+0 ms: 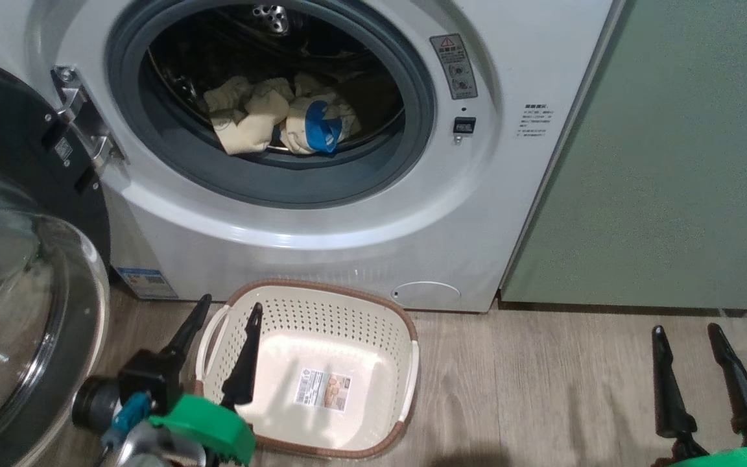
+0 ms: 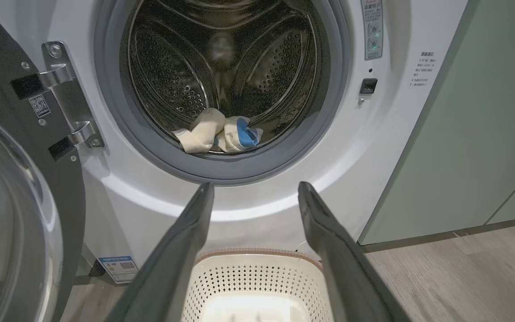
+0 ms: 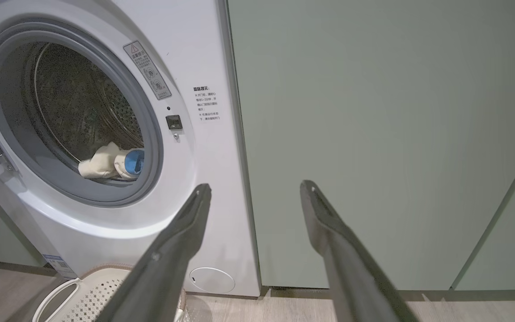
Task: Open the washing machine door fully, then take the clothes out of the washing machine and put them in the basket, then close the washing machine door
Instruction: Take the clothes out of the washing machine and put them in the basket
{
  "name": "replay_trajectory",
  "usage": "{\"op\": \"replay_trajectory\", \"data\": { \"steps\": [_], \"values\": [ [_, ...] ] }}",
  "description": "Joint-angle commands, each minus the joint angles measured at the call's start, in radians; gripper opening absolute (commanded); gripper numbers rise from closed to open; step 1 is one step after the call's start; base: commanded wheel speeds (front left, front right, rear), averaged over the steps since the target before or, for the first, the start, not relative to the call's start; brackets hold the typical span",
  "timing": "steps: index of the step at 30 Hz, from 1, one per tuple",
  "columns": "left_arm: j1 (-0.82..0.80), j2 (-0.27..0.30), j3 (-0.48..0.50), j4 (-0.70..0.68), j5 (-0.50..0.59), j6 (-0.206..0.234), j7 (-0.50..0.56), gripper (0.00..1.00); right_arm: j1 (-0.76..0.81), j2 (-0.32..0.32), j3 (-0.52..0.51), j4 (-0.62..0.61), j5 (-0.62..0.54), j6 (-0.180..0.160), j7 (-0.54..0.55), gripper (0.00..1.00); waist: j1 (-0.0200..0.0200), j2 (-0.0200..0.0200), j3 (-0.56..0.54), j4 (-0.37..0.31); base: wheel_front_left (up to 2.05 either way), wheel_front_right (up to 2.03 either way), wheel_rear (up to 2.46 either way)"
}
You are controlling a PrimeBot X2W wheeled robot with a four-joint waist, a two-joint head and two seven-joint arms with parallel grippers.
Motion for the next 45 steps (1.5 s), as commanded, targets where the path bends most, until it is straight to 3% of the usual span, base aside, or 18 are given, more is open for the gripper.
{"op": "replay_trajectory", "data": {
  "steps": [1,10,20,33,45],
  "values": [
    [-0.064,0.016,0.031,-0.027,-0.007,-0.007,-0.004,1.0,-0.033,-0.008,0.023,-0.029,0.009,0.004,-0.01,1.0,0.0001,0.0,0.003,-0.001,0.0,0.0,0.0],
    [-0.205,0.023,0.002,0.096,-0.061,-0.068,0.042,1.0,-0.05,-0.008,0.032,-0.036,0.009,0.004,-0.01,1.0,0.0001,0.0,0.061,-0.004,0.0,0.0,0.0],
    [-0.503,0.051,-0.026,0.372,-0.101,-0.144,0.126,1.0,-0.115,-0.008,0.032,-0.059,0.018,0.004,-0.01,1.0,0.0001,0.0,0.218,-0.037,0.0,0.0,0.0],
    [-0.911,0.165,-0.001,0.656,-0.132,-0.201,0.216,1.0,-0.224,-0.008,0.065,-0.072,0.083,0.004,-0.01,1.0,0.0001,0.0,0.383,-0.14,0.0,0.0,0.0],
    [-1.182,0.276,-0.032,0.756,-0.116,-0.229,0.362,1.0,-0.289,-0.008,0.09,-0.076,0.142,0.004,-0.01,1.0,0.0001,0.0,0.485,-0.223,0.0,0.0,0.0]
  ]
}}
